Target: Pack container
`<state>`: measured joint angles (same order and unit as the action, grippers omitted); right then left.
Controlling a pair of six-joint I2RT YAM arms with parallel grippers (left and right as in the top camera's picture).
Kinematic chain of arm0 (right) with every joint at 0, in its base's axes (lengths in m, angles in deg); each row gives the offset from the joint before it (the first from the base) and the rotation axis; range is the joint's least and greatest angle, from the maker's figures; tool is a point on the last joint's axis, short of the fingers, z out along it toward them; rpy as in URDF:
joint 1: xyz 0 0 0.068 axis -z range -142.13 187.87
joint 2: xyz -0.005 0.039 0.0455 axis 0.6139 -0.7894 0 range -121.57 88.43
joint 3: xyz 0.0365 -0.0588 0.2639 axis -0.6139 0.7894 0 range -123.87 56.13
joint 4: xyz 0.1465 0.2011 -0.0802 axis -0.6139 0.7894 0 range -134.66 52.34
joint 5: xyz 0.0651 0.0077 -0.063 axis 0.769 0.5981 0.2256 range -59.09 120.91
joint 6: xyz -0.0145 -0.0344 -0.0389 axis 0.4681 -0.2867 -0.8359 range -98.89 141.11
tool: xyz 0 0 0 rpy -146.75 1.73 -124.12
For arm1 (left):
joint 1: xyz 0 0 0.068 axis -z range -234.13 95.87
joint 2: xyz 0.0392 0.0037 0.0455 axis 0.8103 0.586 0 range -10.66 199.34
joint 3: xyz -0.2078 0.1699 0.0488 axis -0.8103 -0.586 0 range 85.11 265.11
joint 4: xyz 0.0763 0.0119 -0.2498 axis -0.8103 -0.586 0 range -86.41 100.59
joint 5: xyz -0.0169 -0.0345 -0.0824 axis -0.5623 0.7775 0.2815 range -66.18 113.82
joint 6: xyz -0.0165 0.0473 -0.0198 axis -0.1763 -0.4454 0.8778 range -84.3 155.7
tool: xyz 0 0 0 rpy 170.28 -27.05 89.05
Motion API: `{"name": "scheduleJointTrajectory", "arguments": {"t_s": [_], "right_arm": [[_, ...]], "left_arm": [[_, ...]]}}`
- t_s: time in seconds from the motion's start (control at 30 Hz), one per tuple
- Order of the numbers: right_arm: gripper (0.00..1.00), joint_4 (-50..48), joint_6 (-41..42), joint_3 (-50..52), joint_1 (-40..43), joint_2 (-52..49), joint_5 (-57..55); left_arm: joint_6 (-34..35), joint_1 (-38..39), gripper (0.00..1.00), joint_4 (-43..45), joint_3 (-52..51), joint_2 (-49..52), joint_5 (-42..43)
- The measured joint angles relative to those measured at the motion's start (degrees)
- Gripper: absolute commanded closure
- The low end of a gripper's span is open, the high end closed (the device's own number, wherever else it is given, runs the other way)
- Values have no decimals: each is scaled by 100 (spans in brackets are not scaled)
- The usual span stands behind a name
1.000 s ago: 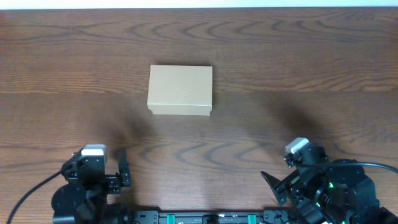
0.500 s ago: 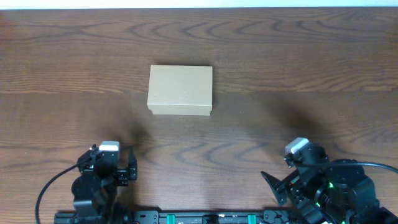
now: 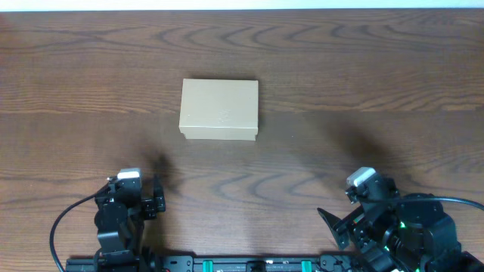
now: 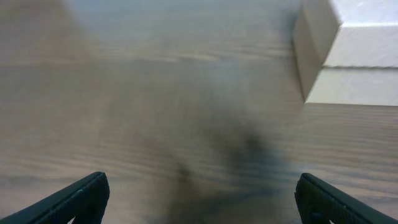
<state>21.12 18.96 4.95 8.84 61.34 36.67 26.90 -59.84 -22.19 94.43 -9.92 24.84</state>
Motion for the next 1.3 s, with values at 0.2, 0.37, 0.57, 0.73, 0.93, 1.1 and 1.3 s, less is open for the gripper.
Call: {"name": "scheduleJointTrajectory", "arguments": {"t_s": [0.2,0.37,0.57,0.73,0.93,1.1,1.3], "right_arm": [[1,2,0,0,0,0,0],[1,0,0,0,0,0,0],[1,2,0,0,0,0,-2],[1,0,0,0,0,0,0],[1,-166,44,4,24,9,15],[1,-553,236,304,291,282,-275],[1,-1467,343,1537,745,1102,-457]], "left_arm": [[173,-9,5,28,-26,-4,-37],[173,-9,4,28,-26,-4,-37],[173,-9,5,26,-26,-4,-37],[173,-9,5,28,-26,-7,-37],[173,-9,5,28,-26,-4,-37],[173,-9,5,28,-26,-4,-37],[175,-9,5,28,-26,-7,-37]]}}
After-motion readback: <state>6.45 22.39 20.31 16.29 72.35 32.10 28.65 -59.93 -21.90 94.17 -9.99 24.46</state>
